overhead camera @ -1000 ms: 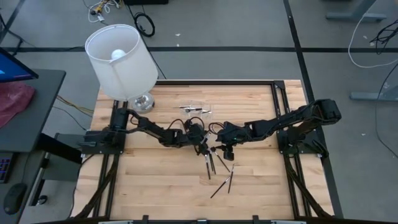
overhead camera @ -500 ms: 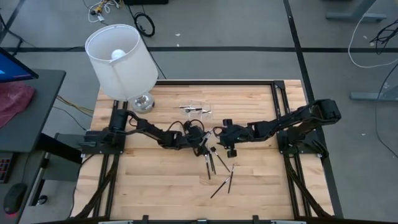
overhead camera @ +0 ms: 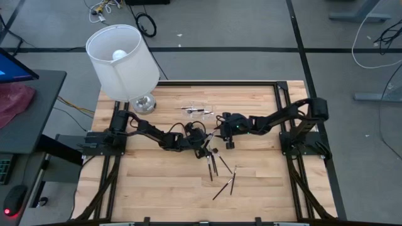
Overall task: Put items in baskets/containers
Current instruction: Put the black eyeliner brush into the transparent organizer
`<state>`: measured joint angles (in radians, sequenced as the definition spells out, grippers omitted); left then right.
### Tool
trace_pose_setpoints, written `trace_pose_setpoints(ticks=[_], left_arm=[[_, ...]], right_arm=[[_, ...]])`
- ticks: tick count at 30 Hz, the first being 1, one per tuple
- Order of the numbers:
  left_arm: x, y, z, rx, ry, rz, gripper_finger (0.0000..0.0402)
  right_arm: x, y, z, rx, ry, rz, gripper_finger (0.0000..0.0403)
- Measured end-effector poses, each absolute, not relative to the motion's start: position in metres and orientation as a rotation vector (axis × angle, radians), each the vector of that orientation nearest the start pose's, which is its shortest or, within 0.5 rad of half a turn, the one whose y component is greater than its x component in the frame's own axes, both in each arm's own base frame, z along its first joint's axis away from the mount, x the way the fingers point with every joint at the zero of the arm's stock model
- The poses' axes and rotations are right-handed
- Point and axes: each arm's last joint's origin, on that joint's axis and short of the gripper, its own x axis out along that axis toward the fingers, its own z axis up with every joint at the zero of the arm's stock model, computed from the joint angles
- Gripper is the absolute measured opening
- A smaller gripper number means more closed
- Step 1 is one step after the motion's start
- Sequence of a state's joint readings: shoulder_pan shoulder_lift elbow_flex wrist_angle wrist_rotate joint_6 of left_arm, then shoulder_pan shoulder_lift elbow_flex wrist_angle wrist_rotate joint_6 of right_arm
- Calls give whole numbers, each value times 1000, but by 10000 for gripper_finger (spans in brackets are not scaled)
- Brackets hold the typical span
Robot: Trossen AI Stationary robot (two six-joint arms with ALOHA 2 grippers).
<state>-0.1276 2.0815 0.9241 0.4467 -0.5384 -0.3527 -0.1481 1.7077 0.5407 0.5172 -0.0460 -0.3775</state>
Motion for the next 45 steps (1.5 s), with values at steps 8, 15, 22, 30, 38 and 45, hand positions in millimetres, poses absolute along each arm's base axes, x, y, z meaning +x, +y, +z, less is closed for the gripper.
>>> trace_pose_setpoints(ticks=[8,15,22,30,38,45], left_arm=[[372,-33,74,-103,586,504,12],[373,-33,75,-81,588,496,14],[374,-41,78,-60,550,466,15],[374,-43,79,-33,539,483,15],[375,-43,81,-26,517,509,15],[377,-43,89,-14,498,504,15]], right_arm=[[285,-51,86,-286,672,21,165],[284,-56,85,-270,670,16,162],[282,-56,83,-241,688,58,133],[282,-56,83,-230,690,79,107],[282,-56,82,-228,691,85,109],[281,-56,82,-228,688,86,109]])
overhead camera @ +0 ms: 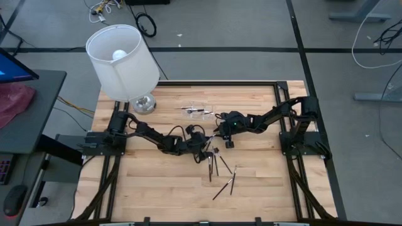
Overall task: Put items in baskets/containers
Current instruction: Put the black eyeliner brush into the transparent organizer
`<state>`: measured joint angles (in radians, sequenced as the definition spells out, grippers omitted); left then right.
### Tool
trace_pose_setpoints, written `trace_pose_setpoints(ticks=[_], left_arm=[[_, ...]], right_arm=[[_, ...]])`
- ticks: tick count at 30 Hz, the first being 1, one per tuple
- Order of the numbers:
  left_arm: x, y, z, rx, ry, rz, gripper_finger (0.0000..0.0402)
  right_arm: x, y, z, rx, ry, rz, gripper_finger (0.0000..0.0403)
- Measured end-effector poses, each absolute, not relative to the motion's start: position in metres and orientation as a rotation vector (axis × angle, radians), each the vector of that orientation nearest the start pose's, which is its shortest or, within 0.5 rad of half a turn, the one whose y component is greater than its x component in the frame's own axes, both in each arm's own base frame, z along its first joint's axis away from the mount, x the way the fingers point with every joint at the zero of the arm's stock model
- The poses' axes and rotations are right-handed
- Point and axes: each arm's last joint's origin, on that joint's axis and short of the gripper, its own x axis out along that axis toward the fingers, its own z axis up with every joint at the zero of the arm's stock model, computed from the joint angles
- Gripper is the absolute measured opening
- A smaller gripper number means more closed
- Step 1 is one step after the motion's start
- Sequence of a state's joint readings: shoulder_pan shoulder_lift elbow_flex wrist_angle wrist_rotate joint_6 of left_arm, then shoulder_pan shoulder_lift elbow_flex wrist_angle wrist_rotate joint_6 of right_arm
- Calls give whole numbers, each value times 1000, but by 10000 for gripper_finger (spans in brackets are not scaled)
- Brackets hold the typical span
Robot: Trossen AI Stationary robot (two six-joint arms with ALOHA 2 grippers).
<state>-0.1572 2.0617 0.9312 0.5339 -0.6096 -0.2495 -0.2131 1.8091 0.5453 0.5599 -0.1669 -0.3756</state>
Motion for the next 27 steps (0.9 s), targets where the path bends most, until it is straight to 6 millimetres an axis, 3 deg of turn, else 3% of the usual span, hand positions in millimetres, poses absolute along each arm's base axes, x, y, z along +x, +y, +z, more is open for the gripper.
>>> trace_pose_setpoints(ticks=[27], left_arm=[[377,-42,89,-3,517,513,18]], right_arm=[[284,-34,95,-317,647,129,107]])
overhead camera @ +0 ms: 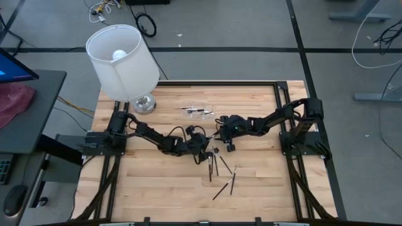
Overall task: Put items in baskets/containers
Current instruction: Put the black eyeliner brush into the transparent organizer
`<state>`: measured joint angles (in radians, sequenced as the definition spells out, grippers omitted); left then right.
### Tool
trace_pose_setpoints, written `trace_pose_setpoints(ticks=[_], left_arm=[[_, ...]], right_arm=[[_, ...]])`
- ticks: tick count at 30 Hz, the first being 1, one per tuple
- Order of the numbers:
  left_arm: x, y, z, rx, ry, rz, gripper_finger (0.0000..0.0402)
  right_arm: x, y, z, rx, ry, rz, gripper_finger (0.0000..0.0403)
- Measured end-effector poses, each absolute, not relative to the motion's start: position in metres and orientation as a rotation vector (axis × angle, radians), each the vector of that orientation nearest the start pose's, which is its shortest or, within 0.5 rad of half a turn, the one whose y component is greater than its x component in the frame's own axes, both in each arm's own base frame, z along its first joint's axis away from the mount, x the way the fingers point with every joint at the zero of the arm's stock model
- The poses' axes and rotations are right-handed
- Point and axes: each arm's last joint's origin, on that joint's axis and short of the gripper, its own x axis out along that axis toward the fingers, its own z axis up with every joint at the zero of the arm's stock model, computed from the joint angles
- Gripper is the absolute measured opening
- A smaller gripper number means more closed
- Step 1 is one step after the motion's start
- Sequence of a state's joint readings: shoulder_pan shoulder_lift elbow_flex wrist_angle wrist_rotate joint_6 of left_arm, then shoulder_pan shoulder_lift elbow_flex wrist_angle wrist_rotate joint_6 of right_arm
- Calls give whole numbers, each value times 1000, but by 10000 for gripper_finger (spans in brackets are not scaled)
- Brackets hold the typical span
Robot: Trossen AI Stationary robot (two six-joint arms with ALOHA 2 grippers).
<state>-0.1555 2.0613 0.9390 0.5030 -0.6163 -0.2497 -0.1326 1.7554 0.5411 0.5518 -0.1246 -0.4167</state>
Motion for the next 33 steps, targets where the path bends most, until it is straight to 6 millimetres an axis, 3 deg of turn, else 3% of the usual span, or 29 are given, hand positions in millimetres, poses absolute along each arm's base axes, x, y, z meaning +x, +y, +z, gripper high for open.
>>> trace_pose_setpoints(ticks=[15,22,33], left_arm=[[378,-43,88,9,532,469,20],[377,-43,88,21,535,465,27],[377,-43,94,31,524,475,77]], right_arm=[[284,-33,95,-333,639,180,23],[284,-33,95,-346,645,188,16],[283,-34,94,-339,664,164,14]])
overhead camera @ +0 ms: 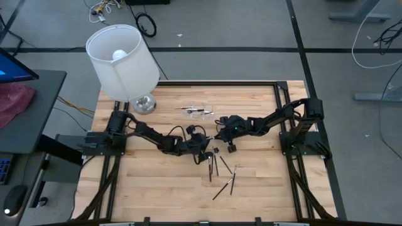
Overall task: Put items in baskets/containers
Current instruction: Put the black eyeliner brush into the transparent organizer
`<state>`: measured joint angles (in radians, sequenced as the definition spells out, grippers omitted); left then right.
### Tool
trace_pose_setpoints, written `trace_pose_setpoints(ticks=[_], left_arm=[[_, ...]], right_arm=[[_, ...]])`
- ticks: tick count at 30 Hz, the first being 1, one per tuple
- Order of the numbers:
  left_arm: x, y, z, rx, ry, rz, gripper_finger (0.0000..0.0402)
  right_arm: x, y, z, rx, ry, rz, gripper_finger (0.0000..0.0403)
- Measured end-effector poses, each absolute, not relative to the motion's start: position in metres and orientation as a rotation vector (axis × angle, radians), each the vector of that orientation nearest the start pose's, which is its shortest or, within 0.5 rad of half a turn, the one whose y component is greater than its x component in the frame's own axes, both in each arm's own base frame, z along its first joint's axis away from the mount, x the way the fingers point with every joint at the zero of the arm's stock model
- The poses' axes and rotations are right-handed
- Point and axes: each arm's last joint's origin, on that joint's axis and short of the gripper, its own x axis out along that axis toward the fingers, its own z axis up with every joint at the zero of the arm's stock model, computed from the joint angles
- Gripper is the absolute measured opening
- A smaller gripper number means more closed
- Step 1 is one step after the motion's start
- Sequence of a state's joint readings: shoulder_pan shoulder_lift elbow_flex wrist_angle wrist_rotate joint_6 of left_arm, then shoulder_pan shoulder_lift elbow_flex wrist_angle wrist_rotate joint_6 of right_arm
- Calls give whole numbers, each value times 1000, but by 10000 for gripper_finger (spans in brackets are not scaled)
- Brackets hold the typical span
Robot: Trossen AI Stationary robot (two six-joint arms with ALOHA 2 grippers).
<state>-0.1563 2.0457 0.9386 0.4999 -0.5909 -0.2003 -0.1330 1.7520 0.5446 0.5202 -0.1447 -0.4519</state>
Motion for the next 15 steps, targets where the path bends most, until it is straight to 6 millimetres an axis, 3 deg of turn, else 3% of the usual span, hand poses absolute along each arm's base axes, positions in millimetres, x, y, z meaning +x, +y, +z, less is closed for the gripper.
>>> trace_pose_setpoints(ticks=[7,11,15], left_arm=[[367,-53,133,83,515,488,111],[353,-55,166,166,516,536,117],[339,-52,192,201,531,574,116]], right_arm=[[280,-36,104,-365,692,93,14],[272,-33,131,-397,669,35,14],[264,-23,173,-546,662,-10,13]])
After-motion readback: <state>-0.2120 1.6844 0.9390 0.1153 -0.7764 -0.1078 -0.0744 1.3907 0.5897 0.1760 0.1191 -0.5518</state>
